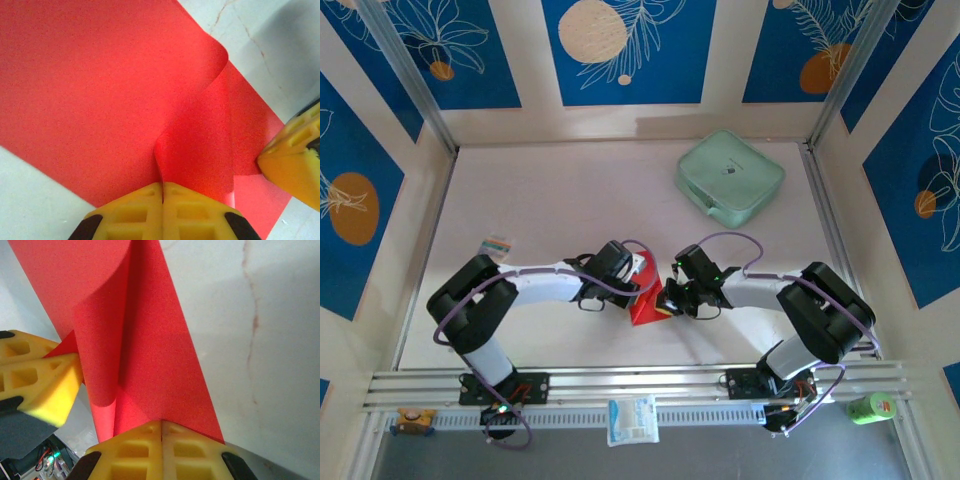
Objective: Fold a paper plane with a square sheet of paper (pick it up from the middle)
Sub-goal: Fold the triangle a second time at the center of the table.
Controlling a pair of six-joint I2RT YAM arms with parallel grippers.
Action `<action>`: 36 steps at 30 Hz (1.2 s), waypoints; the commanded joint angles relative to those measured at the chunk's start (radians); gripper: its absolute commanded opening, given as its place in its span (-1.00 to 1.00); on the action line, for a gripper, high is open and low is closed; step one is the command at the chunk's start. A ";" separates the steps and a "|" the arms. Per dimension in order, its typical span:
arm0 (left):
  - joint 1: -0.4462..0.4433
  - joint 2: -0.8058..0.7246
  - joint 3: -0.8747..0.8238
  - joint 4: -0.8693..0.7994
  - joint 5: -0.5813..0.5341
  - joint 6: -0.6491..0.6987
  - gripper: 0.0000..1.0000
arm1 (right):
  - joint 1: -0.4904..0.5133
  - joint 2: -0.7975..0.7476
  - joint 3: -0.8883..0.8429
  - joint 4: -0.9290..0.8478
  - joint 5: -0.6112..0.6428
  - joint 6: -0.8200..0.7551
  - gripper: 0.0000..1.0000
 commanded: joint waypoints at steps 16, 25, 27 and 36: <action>0.013 -0.012 0.025 -0.039 -0.022 0.024 -0.95 | -0.001 0.026 -0.014 -0.045 0.016 0.000 -0.94; 0.014 -0.033 0.016 -0.044 -0.013 0.025 -0.99 | -0.004 0.021 -0.013 -0.055 0.022 -0.002 -0.94; 0.014 -0.032 0.018 -0.047 -0.020 0.028 -0.99 | -0.004 0.021 -0.013 -0.051 0.021 -0.002 -0.94; 0.015 -0.018 0.022 -0.045 -0.017 0.030 -0.99 | -0.004 0.023 -0.011 -0.052 0.019 -0.001 -0.94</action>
